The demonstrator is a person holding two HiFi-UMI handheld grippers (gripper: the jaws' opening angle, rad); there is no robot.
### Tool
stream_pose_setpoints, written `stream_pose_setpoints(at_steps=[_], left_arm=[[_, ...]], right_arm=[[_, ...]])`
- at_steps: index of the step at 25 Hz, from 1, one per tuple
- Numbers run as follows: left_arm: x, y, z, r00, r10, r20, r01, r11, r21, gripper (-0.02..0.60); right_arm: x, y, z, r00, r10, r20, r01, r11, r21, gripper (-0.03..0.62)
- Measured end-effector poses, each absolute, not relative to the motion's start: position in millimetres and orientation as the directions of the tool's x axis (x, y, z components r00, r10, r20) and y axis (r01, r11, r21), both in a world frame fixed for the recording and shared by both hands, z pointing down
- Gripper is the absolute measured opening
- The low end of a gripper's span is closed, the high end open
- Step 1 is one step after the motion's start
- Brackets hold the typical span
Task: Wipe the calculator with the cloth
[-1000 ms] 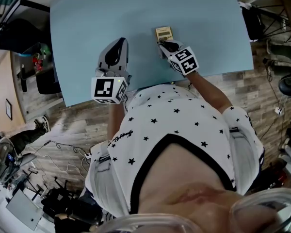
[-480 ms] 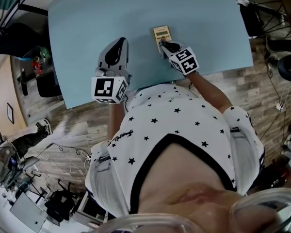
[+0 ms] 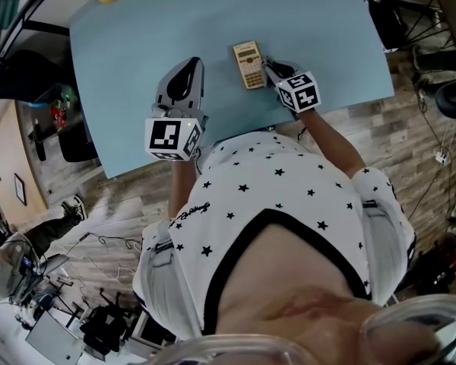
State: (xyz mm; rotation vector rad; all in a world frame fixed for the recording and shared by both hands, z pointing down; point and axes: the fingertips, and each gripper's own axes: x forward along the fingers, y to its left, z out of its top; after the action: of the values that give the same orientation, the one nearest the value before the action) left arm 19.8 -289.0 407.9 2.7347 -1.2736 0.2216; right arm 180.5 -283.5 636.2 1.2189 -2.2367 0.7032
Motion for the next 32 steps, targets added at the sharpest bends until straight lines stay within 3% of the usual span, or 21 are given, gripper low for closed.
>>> stream_pose_setpoints(at_steps=[12, 21, 32], left_arm=[[30.2, -291.8, 408.3, 0.641, -0.746, 0.18, -0.763, -0.645, 0.041, 0.031], [20.1, -292.3, 409.9, 0.614, -0.768, 0.183, -0.785, -0.618, 0.039, 0.031], [11.1, -295.9, 408.5, 0.593, -0.784, 0.182, -0.801, -0.597, 0.038, 0.031]], right_arm=[[194.9, -290.4, 629.8, -0.489, -0.631, 0.603, -0.868, 0.422, -0.262, 0.043], [201.4, -337.3, 521.0, -0.513, -0.797, 0.318, -0.85, 0.418, -0.321, 0.043], [172.1, -344.9, 421.4, -0.584, -0.809, 0.069, -0.787, 0.544, -0.291, 0.043]])
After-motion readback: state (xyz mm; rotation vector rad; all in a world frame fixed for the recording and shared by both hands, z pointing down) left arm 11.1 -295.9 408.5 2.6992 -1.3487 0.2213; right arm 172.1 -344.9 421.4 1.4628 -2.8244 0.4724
